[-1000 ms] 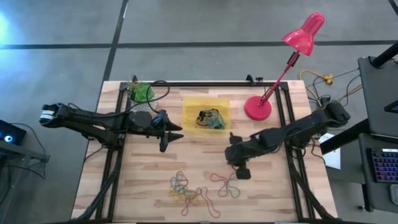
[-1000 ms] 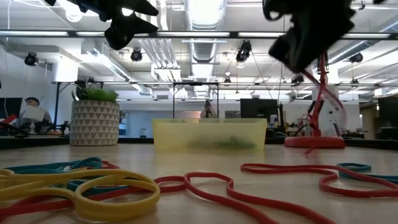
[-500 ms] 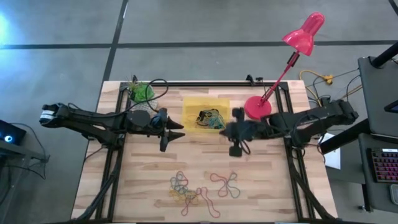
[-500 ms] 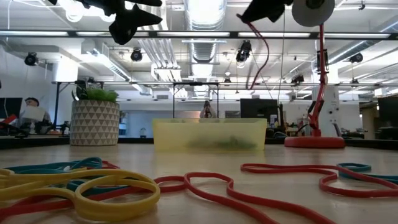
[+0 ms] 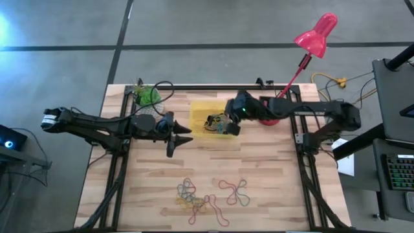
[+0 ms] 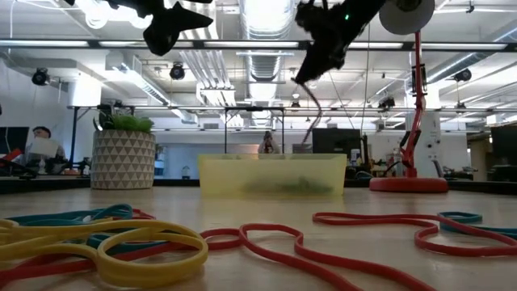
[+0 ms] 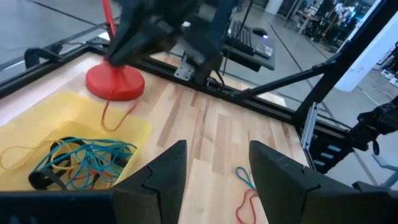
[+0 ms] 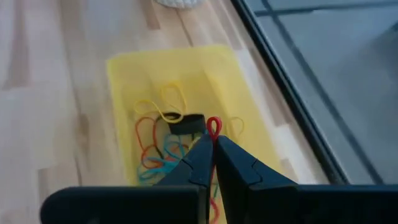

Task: Pick and place rubber bands into bin
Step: Put the red rubber band into the yellow bin

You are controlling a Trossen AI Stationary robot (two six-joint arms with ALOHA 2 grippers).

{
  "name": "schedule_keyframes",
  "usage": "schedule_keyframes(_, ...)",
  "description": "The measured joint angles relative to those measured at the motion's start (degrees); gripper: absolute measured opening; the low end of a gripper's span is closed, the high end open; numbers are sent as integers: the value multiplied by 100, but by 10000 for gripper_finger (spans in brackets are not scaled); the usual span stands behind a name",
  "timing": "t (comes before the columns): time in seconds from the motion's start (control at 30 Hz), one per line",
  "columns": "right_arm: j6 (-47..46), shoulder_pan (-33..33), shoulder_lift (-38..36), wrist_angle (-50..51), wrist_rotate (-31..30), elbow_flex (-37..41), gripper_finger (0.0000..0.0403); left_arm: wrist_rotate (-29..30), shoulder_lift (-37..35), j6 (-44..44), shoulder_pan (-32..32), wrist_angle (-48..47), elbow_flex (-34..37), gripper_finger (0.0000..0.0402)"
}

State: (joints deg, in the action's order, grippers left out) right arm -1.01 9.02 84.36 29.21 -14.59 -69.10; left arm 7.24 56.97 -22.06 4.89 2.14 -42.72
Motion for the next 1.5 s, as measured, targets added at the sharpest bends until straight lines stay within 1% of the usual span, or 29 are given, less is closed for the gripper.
schedule_keyframes(0.2,15,437,548,-378,670,0,9,70,0,2,0,32,0,158)
schedule_keyframes(0.33,-249,535,884,-444,760,2,9,68,0,2,0,35,27,158)
schedule_keyframes(0.43,-278,565,1062,-418,1215,2,13,68,0,0,0,41,57,158)
schedule_keyframes(0.5,-272,570,1135,-419,1484,2,25,68,0,-7,0,42,76,158)
schedule_keyframes(0.63,-282,565,1184,-417,1530,2,66,71,0,-5,0,45,85,158)
schedule_keyframes(0.77,-281,570,1077,-411,1557,2,111,79,0,-2,0,41,87,158)
schedule_keyframes(0.87,-200,568,934,-358,1954,2,136,79,0,23,0,39,87,158)
schedule_keyframes(0.93,-182,559,848,-303,2068,2,149,79,0,51,0,39,90,158)
schedule_keyframes(1.07,-242,543,683,13,2095,2,166,80,0,149,0,33,98,158)
schedule_keyframes(1.13,-337,518,628,255,2421,0,172,79,0,149,0,37,108,158)
schedule_keyframes(1.2,-362,423,600,551,3008,5,175,81,0,151,0,33,133,158)
schedule_keyframes(1.27,-441,211,596,796,3377,38,175,81,0,153,0,37,181,158)
schedule_keyframes(1.33,-484,-107,597,1011,3465,132,174,80,0,151,0,27,234,158)
schedule_keyframes(1.5,-742,-1078,602,859,3407,418,167,80,0,151,0,40,333,158)
